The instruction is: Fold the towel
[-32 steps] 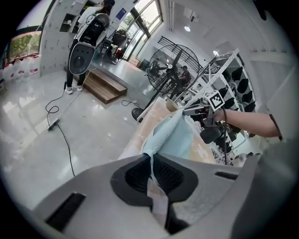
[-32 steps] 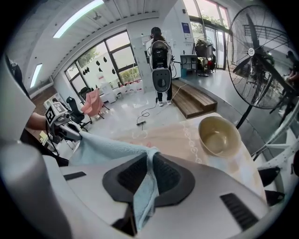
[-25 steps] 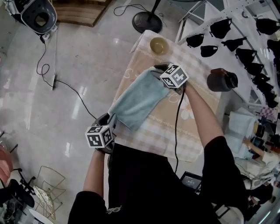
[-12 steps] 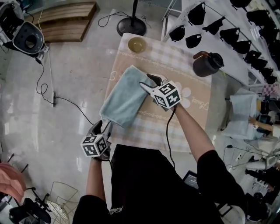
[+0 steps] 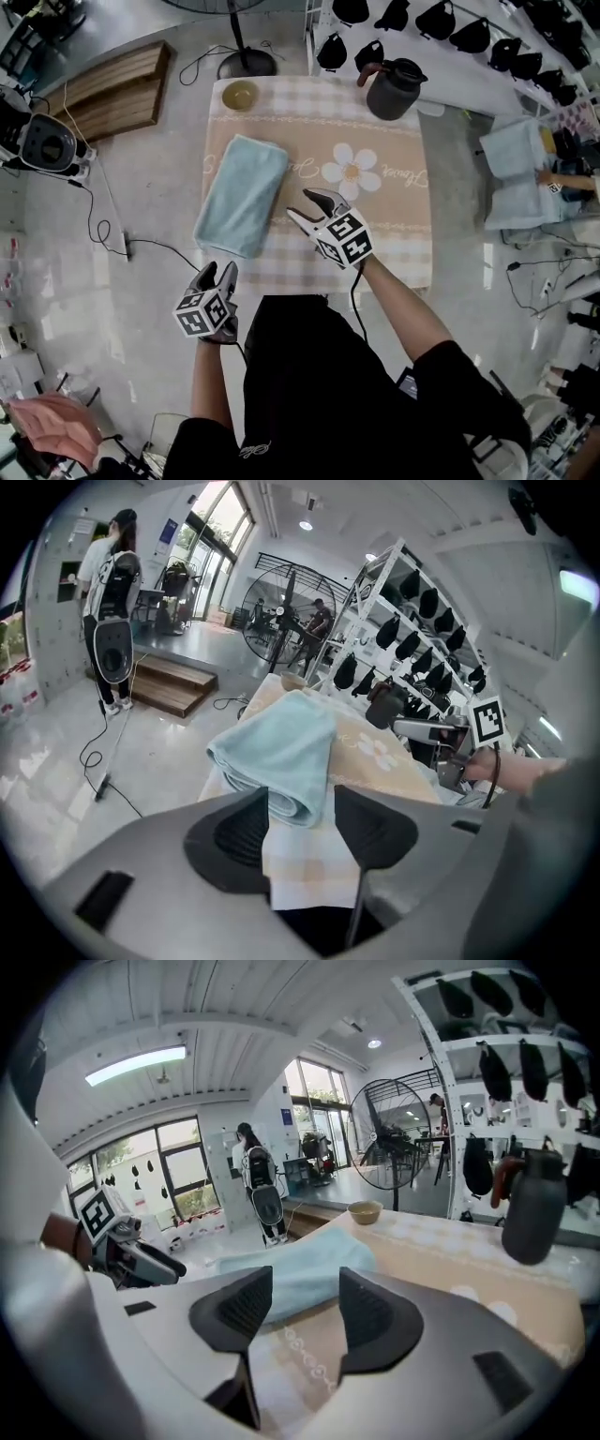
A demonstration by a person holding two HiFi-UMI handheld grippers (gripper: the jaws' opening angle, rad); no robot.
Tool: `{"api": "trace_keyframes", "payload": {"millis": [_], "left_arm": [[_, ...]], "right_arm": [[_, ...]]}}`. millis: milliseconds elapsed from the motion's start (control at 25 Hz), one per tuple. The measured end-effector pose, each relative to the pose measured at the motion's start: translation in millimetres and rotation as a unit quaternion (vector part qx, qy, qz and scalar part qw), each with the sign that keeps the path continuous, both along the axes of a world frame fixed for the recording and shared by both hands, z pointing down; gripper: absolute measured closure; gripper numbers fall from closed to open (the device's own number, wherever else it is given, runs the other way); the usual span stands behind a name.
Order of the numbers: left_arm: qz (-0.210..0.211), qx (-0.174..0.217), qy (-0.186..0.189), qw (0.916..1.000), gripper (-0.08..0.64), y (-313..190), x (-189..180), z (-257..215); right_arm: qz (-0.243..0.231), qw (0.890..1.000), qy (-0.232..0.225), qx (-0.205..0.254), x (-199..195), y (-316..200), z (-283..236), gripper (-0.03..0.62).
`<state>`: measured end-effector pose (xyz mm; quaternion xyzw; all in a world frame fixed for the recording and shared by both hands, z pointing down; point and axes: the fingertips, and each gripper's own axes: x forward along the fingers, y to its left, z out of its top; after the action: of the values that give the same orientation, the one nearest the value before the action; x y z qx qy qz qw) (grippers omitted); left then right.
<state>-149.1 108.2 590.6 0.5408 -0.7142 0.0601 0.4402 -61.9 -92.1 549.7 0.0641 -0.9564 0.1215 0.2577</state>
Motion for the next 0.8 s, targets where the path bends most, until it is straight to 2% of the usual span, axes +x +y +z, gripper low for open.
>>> {"api": "trace_keyframes", "payload": {"millis": [240, 400, 640, 800], "left_arm": [[0.005, -0.005, -0.022, 0.9997, 0.35, 14.2, 15.4, -15.2], [0.018, -0.004, -0.031, 0.9993, 0.35, 17.0, 11.9, -23.5], [0.043, 0.007, -0.047, 0.998, 0.35, 24.1, -19.9, -28.1], [0.099, 0.002, -0.067, 0.9928, 0.35, 31.8, -51.2, -14.9]], "right_arm": [[0.054, 0.998, -0.022, -0.024, 45.7, 20.8, -6.6, 0.388], [0.069, 0.997, -0.021, -0.037, 56.7, 45.3, -5.1, 0.387], [0.09, 0.994, -0.022, -0.06, 42.6, 83.2, 4.2, 0.387], [0.11, 0.992, -0.011, -0.061, 16.8, 114.7, 17.4, 0.387]]}}
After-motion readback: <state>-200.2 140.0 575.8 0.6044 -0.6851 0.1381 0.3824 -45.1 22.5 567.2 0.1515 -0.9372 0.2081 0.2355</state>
